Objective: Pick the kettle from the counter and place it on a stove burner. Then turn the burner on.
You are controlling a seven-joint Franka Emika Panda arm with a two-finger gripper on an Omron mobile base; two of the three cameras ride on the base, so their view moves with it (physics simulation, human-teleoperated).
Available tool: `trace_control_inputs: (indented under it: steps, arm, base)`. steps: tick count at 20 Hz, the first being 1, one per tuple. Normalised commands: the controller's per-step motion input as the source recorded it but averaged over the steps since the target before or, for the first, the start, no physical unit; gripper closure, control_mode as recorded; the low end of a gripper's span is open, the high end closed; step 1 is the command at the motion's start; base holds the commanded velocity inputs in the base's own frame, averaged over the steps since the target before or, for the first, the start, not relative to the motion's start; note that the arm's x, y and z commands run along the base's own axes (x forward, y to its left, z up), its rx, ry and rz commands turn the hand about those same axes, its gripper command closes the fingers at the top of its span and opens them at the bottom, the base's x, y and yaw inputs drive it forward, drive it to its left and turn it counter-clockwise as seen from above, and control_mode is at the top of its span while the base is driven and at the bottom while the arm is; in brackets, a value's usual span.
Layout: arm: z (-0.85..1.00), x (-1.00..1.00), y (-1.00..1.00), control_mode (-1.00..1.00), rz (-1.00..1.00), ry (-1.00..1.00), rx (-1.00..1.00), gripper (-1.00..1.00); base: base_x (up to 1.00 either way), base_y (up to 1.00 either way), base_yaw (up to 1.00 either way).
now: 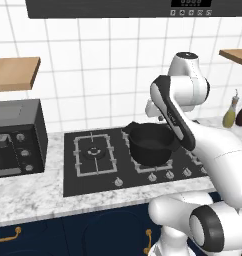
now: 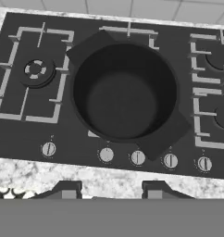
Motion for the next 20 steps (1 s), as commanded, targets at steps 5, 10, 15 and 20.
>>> trace_control_inputs:
  steps: [5, 10, 15, 20]
  arm:
    - [-0.07, -0.11, -0.14, -1.00, 0.00, -0.04, 0.01, -1.00]
    - [-0.15, -0.28, -0.47, -1.00, -0.02, -0.03, 0.04, -1.00]
    - [-0.12, -0.35, -0.66, -1.00, -0.06, -0.02, 0.07, -1.00]
    - [-0.31, -0.33, -0.88, -1.00, -0.15, 0.00, 0.00, -1.00]
  base:
    - [0.00, 0.00, 0.00]
    - [0.00, 0.00, 0.00]
    - [0.00, 0.00, 0.00]
    - [0.00, 0.00, 0.00]
